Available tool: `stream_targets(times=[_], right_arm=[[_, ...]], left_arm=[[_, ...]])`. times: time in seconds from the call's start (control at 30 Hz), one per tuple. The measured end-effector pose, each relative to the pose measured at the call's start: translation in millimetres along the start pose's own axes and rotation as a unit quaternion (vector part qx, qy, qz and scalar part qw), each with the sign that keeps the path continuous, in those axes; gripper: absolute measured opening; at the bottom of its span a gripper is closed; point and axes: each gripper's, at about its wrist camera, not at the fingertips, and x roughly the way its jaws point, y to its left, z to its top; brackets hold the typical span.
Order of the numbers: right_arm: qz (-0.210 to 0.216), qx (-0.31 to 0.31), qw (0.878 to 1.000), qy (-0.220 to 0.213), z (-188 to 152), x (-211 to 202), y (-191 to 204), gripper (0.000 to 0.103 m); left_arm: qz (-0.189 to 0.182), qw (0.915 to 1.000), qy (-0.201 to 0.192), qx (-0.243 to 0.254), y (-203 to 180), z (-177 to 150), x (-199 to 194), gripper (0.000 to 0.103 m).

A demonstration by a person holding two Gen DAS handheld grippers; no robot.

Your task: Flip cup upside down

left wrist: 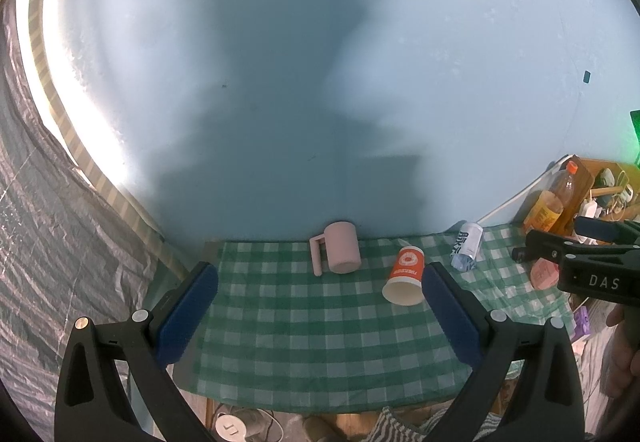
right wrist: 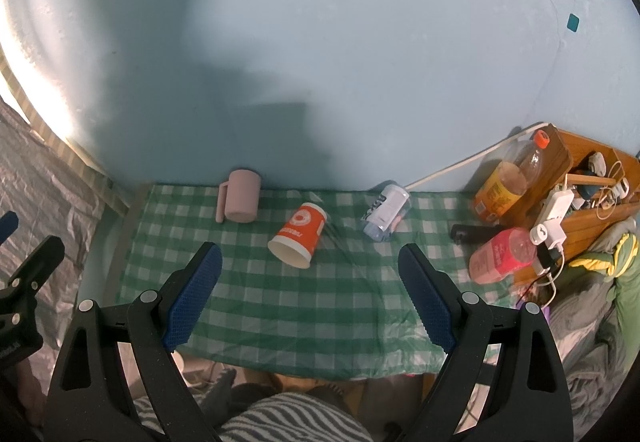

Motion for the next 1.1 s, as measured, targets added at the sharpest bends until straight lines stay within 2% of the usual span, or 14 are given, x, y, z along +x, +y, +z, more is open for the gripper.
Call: stream_targets(times=[0.67,0.87,1.03,1.1], right_arm=[[0.001,0.001,1.0,0.004,1.3,3.1,-3.0,0.09],[0.003,-0.002,1.0,0.01,-1.5,8.3,-6.7,0.09],[0.011,-0.005,0.999,0.029,1.0,23.9,-10.8,0.09],[0.025,-0.001,0.998,0.066,6.2,44.0,-15.4,0.09]], left_arm=[[-0.001,1.0,0.001,0.001,-3.0,-0.2,1.6,0.103],[-0.002,0.9999,0.014,0.006,-8.5,-1.1,9.7,0.103],[-0.005,0.999,0.042,0.017,-10.0,-4.2,30.4,0.103],[-0.007,0.9981,0.056,0.024,-9.2,-5.9,43.6,0.103]])
